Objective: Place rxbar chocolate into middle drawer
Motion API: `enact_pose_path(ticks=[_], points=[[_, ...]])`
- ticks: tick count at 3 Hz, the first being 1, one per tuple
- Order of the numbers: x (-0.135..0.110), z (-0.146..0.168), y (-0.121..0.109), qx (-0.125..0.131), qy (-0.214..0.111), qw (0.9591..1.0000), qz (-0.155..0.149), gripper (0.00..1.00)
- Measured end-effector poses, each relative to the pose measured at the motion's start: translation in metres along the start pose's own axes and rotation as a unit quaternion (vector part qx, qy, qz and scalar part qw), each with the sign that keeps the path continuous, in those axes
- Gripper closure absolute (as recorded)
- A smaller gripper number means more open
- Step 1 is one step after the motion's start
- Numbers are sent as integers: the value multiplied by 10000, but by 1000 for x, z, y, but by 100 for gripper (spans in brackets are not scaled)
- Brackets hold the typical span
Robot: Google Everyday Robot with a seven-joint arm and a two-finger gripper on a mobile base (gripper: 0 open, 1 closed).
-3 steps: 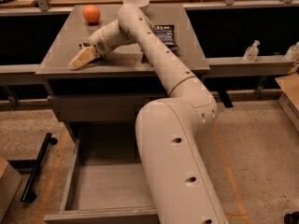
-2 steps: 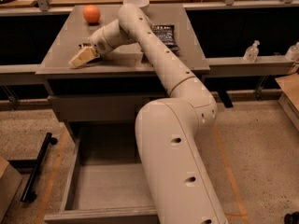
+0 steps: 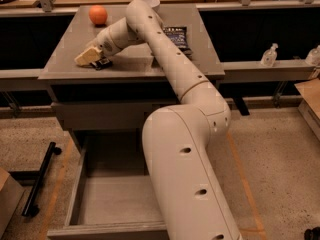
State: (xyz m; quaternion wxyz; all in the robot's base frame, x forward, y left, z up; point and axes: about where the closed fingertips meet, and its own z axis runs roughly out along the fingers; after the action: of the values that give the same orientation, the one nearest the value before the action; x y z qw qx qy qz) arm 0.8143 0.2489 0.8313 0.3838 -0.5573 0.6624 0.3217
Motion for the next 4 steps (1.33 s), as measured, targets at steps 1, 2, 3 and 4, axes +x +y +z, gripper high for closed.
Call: enact_pose_path(ticks=[1, 2, 3, 4], points=[[-1, 0, 0, -1, 0, 10000, 0, 100], [-1, -1, 0, 0, 0, 10000, 0, 100], [-3, -43, -14, 408, -36, 9990, -149, 100], [-2, -93, -13, 747, 13, 9968, -299, 100]])
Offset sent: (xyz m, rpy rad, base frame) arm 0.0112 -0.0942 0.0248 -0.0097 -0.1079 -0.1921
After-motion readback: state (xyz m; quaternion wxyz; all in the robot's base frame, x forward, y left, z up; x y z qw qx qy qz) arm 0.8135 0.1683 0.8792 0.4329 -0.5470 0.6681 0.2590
